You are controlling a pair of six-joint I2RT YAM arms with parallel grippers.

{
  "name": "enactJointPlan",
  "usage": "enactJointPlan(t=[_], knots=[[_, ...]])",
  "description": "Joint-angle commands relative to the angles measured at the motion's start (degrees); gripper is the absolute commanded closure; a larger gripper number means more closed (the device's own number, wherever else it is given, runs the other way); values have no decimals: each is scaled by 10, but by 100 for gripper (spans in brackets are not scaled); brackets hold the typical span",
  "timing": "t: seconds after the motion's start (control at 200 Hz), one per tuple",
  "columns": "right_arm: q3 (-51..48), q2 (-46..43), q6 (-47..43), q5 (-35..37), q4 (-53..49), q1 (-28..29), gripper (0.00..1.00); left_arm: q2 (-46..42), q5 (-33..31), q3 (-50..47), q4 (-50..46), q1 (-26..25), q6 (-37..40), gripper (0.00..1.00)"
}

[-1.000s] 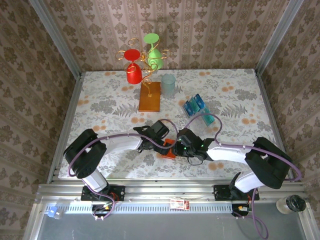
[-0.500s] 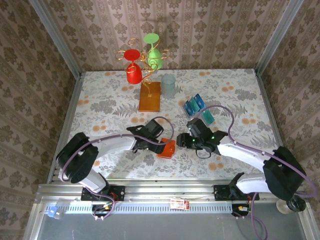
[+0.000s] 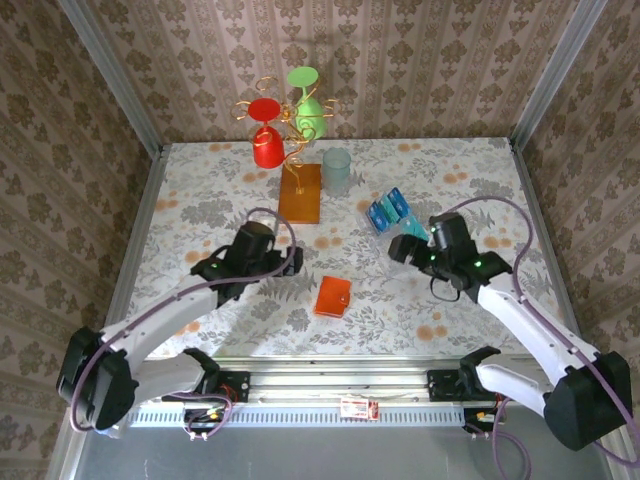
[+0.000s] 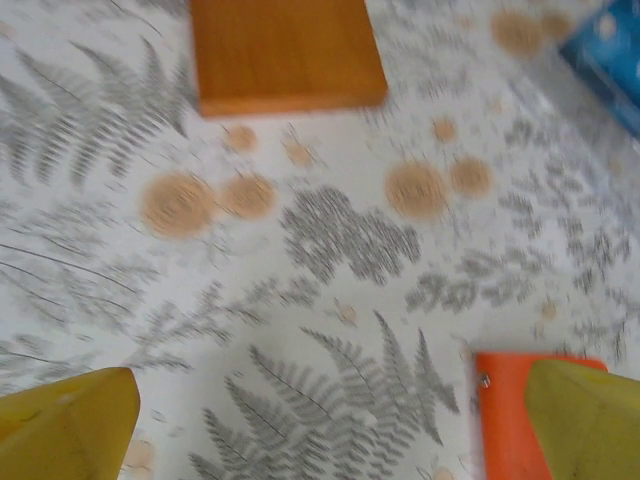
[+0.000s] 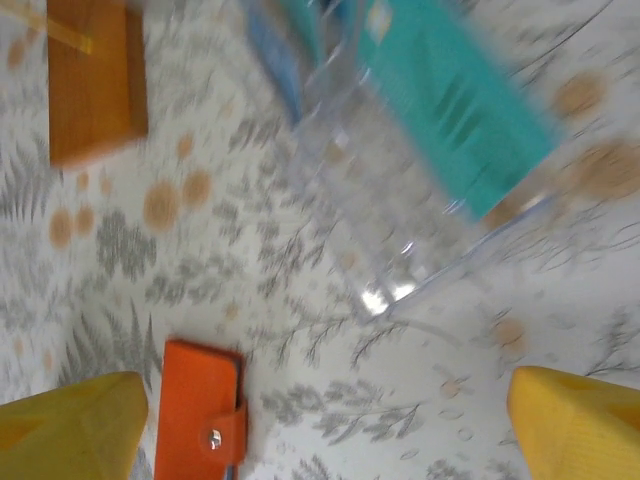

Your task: Put the credit cards into the card holder

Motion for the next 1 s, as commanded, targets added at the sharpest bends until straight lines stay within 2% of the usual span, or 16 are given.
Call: enactJointPlan(t=[0.0,0.08,0.185,0.24,0.32,0.44,0.68,0.79,0.995], knots=[[52,-5,-28,42,-50,-49,0,-32,-24,26,-13,41,36,0],[84,14,-35,62,-45,-86,0,-48,-40,42,-12,75,68,0],[126,65,-36,83,-35,-124,0,-61,-57,42,37,107,126,0],[142,95,-32,103,-28,-138,0,-62,-59,41,61,146,142,0],[143,132,-24,142,28,-154,0,-53,-50,45,81,186,150,0],[123,175,-31,222,109,-158,0,-20,-49,51,98,232,171,0],[104,249,-120,353,173,-159,0,27,-57,21,153,290,188,0],[66,259,-168,368,227,-159,0,26,-57,-7,176,308,197,0],[-13,244,-217,304,339,-159,0,24,-80,-65,233,319,237,0]])
